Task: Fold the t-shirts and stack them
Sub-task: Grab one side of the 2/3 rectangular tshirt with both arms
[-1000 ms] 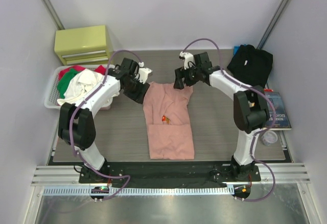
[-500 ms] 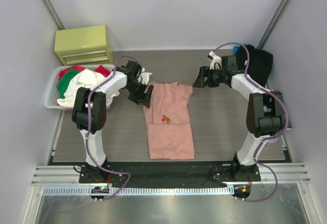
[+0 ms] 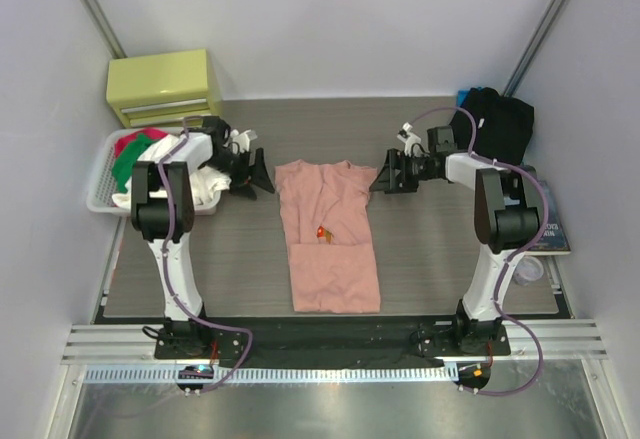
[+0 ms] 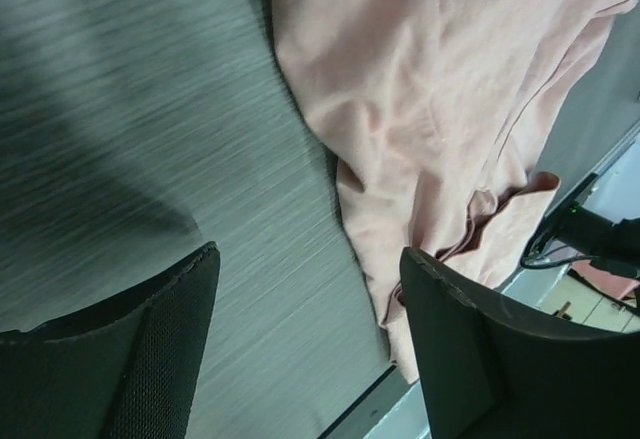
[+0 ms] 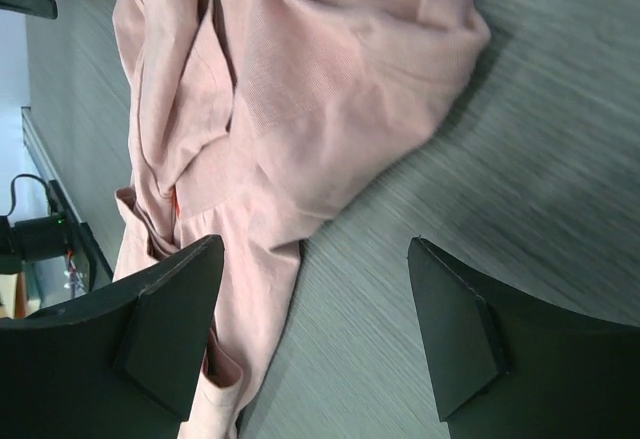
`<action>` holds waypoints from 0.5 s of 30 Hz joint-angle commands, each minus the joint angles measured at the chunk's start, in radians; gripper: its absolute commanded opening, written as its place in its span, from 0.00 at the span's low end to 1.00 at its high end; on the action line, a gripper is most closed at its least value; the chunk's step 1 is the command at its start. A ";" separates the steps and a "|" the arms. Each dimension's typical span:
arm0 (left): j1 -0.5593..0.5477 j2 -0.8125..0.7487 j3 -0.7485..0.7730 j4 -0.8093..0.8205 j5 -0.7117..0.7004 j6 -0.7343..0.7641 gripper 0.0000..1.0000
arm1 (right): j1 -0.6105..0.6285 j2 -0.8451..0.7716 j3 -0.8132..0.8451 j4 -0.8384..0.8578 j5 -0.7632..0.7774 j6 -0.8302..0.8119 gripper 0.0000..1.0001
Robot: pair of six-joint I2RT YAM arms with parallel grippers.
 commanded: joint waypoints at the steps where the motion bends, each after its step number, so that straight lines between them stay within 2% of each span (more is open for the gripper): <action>1: 0.003 0.058 0.078 -0.008 0.090 -0.025 0.74 | -0.043 0.009 -0.022 0.054 -0.061 0.008 0.80; 11: 0.003 0.125 0.132 0.023 0.107 -0.068 0.75 | -0.034 0.146 0.055 0.077 -0.063 0.022 0.80; 15: 0.000 0.182 0.189 0.003 0.167 -0.076 0.75 | -0.011 0.187 0.086 0.110 -0.069 0.054 0.80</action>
